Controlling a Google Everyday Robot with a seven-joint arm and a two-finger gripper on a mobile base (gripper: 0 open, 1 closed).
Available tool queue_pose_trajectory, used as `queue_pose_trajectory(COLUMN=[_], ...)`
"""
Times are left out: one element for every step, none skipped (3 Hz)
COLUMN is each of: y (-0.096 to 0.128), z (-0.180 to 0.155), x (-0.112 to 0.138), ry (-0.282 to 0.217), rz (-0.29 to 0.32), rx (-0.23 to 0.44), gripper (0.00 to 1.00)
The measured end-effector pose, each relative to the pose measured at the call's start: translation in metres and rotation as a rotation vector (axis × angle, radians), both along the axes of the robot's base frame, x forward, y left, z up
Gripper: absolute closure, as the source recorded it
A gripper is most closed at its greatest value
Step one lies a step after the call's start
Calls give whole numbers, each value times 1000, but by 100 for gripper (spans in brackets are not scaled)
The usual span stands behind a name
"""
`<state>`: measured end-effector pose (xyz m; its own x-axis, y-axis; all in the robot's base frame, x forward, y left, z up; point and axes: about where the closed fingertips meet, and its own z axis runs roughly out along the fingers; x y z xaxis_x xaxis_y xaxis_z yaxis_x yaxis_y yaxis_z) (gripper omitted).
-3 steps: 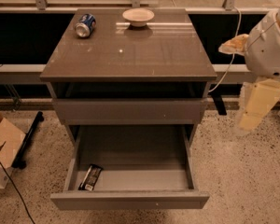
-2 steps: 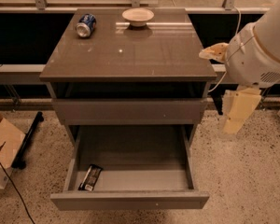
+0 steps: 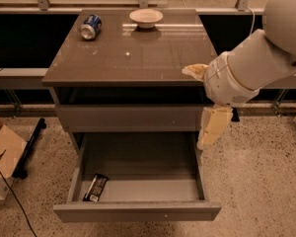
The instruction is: Pick rxbar chocolate from middle drawer and place on counter
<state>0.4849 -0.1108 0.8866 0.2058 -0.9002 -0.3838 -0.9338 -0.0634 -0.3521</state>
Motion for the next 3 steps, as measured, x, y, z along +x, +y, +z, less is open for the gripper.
queue_pose_trajectory(y=[0,20,37], z=[0,-20,-41], x=[0,15,29], ry=[0,-2,-9], rz=[0,24,61], rx=[0,-40,-77], gripper=[0,0,0])
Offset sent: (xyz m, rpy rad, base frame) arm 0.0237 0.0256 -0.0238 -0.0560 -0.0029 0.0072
